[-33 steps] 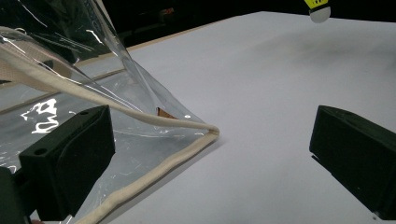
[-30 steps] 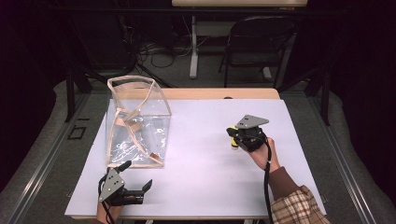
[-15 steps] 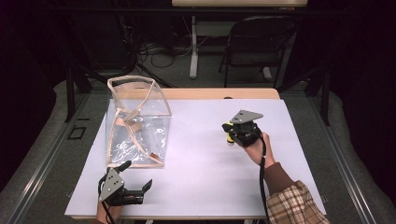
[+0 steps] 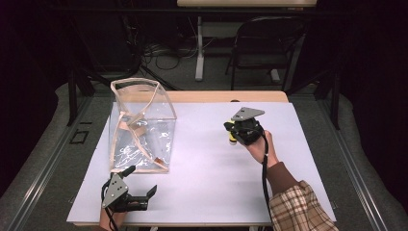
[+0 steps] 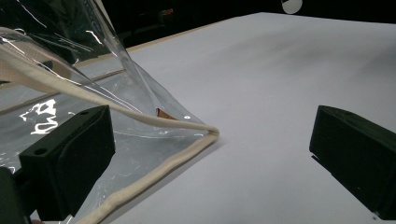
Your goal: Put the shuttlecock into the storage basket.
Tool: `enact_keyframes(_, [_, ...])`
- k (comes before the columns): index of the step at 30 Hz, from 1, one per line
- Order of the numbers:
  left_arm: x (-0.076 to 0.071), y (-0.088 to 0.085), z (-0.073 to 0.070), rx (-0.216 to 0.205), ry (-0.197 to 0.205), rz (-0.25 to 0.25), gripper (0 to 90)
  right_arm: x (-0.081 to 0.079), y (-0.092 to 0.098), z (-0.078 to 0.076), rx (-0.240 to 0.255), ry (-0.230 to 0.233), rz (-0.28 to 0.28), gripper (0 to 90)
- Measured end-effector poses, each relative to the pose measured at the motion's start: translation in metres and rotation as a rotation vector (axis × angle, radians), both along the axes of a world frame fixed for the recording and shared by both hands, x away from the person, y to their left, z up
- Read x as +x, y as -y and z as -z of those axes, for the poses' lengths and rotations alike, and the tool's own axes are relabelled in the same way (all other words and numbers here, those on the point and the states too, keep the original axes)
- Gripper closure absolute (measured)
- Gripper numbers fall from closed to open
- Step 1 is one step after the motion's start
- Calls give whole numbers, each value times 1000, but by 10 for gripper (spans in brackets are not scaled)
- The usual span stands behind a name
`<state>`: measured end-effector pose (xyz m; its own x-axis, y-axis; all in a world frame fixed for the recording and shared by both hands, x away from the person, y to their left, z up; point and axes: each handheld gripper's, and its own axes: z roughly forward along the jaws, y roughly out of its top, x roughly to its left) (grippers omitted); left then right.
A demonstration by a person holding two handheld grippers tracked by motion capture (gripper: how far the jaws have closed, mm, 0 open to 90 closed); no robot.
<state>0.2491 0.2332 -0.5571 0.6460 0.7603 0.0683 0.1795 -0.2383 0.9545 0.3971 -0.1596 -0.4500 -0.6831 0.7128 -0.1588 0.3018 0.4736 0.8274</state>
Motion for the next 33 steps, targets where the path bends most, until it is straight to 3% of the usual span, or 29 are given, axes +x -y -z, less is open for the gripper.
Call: enact_keyframes(33, [1, 1, 0, -3, 4, 7, 1, 21, -24, -15, -15, 11, -14, 900])
